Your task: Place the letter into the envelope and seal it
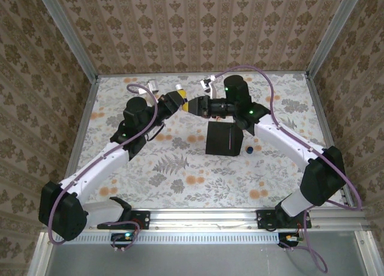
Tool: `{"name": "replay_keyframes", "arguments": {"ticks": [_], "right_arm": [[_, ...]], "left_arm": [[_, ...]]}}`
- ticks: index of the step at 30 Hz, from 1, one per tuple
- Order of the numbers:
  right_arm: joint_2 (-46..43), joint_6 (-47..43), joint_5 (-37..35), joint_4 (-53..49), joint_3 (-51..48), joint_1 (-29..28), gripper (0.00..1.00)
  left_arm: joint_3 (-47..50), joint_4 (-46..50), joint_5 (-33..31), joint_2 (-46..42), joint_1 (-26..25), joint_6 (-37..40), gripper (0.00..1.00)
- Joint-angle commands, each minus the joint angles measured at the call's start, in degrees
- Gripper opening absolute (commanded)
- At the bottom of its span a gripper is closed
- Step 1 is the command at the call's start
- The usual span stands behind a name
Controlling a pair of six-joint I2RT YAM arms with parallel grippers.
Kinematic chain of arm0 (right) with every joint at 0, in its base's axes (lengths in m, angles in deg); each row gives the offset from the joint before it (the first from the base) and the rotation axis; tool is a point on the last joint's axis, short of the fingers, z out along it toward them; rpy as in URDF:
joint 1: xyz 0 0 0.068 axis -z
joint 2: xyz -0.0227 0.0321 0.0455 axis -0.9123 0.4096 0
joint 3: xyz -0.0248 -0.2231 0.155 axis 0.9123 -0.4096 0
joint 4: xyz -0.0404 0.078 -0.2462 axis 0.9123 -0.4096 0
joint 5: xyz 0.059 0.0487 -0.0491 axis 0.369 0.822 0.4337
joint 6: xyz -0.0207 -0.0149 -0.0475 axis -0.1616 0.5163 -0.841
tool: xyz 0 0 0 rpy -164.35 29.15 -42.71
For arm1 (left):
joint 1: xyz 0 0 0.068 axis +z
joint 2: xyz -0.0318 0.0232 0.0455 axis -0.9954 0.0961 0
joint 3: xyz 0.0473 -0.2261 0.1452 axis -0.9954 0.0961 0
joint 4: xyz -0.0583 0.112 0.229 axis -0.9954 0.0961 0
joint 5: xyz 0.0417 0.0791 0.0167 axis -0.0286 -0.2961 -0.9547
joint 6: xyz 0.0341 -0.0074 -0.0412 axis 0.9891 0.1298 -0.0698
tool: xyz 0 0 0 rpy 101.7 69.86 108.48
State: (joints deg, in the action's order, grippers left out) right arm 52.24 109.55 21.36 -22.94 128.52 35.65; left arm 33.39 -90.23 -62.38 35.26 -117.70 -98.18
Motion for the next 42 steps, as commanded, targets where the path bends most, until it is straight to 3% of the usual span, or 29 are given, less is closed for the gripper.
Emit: {"name": "replay_keyframes", "arguments": {"ticks": [1, 6, 18, 22, 25, 27, 29, 34, 38, 42], "right_arm": [[-0.9, 14.7, 8.0, 19.7, -2.4, 4.3, 0.25], [-0.6, 22.9, 12.6, 32.6, -2.7, 5.8, 0.25], [1.9, 31.2, 16.8, 44.6, -0.1, 6.3, 0.31], [0.3, 23.0, 16.2, 31.3, 1.4, 6.3, 0.35], [-3.8, 4.3, 11.6, 4.2, 5.5, 6.2, 0.42], [-6.1, -8.8, 4.6, -14.3, 10.0, 5.5, 0.46], [-7.4, -17.2, -4.3, -26.7, 13.5, 4.6, 0.50], [-8.0, -23.2, -20.0, -37.1, 14.9, 0.6, 0.55], [-6.5, -25.2, -26.7, -39.5, 15.4, -4.2, 0.59], [-4.0, -25.1, -28.8, -38.9, 15.6, -7.1, 0.61]], "left_arm": [[0.7, -11.4, 7.2, 0.4, 0.8, 0.4, 0.00], [0.1, -17.9, 12.4, 2.2, 0.8, 0.1, 0.00], [-2.1, -28.8, 20.5, 6.1, 0.7, -3.6, 0.00], [-1.8, -26.6, 19.2, 5.5, 0.8, -2.6, 0.00], [-1.9, -21.3, 16.9, 4.2, 1.1, -0.2, 0.00], [-2.3, -15.6, 14.7, 2.8, 1.5, 2.2, 0.00], [-3.3, -8.0, 11.6, 1.3, 1.7, 4.9, 0.00], [-4.7, 2.6, 4.2, -0.5, 1.7, 7.8, 0.00], [-5.4, 6.9, 0.1, -0.6, 1.4, 6.9, 0.00], [-5.3, 7.4, -2.4, -0.8, 0.8, 5.5, 0.00]]}}
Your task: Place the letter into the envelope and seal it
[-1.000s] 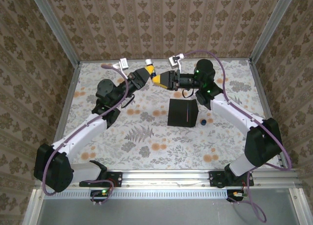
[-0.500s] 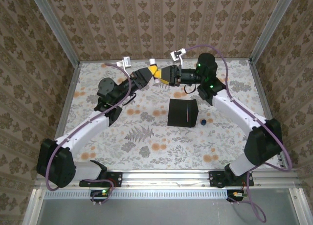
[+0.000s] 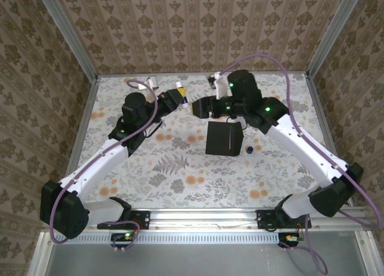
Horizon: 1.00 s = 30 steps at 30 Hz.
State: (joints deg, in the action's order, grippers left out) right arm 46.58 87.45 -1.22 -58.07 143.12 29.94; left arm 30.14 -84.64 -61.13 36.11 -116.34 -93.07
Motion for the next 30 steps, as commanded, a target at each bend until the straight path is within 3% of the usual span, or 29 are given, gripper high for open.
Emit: {"name": "replay_keyframes", "arguments": {"ticks": [1, 18, 30], "right_arm": [[2.0, -2.8, -6.0, -3.1, 0.8, -1.7, 0.62], [5.9, -0.3, -2.2, 4.6, 0.6, -2.8, 0.59], [7.0, 0.3, -1.4, 6.2, 0.6, -2.8, 0.49]], "left_arm": [[-2.2, 1.7, -3.9, -1.6, -0.7, 0.0, 0.00], [-1.9, 1.2, -4.3, -1.8, -2.4, -1.4, 0.00], [-1.7, -0.5, -3.4, -1.4, -2.4, -2.5, 0.00]]}}
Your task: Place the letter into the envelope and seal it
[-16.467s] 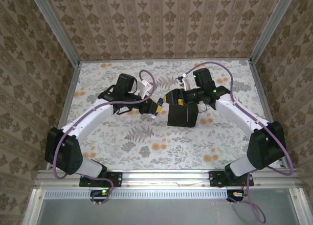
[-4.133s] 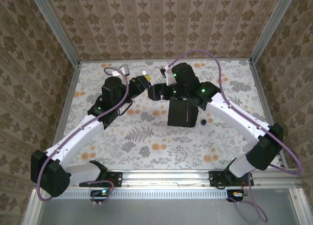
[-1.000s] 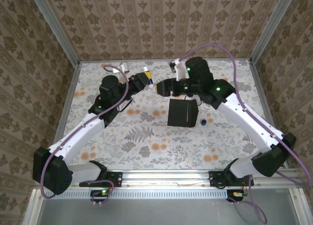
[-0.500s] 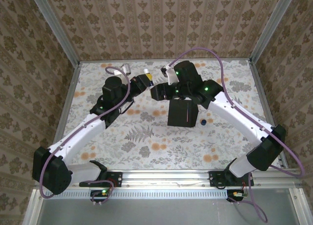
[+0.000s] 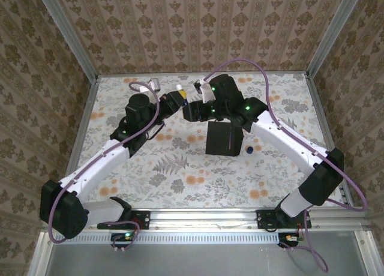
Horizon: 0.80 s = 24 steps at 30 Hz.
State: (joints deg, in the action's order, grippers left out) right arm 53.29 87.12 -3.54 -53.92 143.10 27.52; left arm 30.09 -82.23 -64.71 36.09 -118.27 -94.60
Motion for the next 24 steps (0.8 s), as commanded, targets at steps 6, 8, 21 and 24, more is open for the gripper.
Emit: {"name": "replay_keyframes", "arguments": {"ticks": [6, 8, 21, 24], "right_arm": [[0.8, 0.8, 1.4, 2.9, 1.0, -0.3, 0.44], [1.1, 1.0, 1.8, 3.2, 1.0, -0.4, 0.42], [-0.6, 3.2, 4.2, 6.4, -1.4, 1.4, 0.26], [-1.6, 3.9, 6.1, 8.4, -2.6, 2.4, 0.26]], "left_arm": [[-1.5, -3.9, 0.9, -1.0, -0.5, -1.4, 0.00], [-1.4, -4.1, 1.1, -0.9, -0.5, -1.5, 0.00], [-1.2, -5.2, 2.2, -0.6, -0.2, -1.5, 0.00], [-1.1, -5.7, 2.8, -0.5, -0.1, -1.6, 0.00]]}}
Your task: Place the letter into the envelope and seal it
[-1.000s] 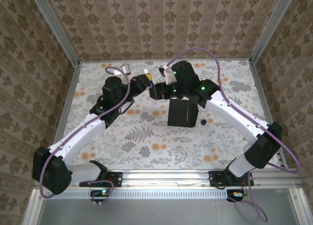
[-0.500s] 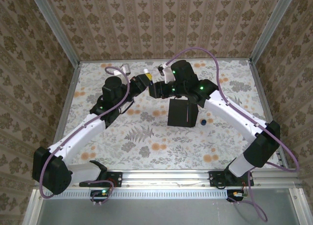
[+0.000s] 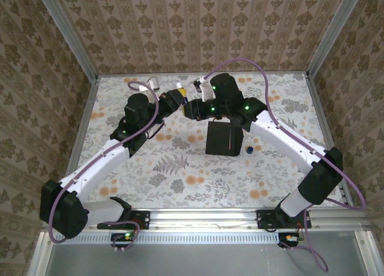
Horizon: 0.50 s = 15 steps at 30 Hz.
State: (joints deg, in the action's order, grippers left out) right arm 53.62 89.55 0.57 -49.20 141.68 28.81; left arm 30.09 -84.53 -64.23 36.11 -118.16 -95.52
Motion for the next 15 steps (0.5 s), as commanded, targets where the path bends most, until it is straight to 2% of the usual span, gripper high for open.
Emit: {"name": "replay_keyframes", "arguments": {"ticks": [1, 7, 15], "right_arm": [[-2.2, 1.8, 2.5, 4.1, -1.5, 1.4, 0.26], [-3.7, 6.1, 11.6, 12.6, -5.4, 4.6, 0.26], [-5.3, 17.7, 29.4, 32.6, -10.5, 9.7, 0.27]], "left_arm": [[-1.1, -3.6, 2.5, -0.4, -0.3, -0.7, 0.00], [-1.1, -5.5, 5.0, 0.1, -0.2, -0.6, 0.00], [-0.7, -11.6, 12.7, 0.1, 0.6, 0.1, 0.00]]}}
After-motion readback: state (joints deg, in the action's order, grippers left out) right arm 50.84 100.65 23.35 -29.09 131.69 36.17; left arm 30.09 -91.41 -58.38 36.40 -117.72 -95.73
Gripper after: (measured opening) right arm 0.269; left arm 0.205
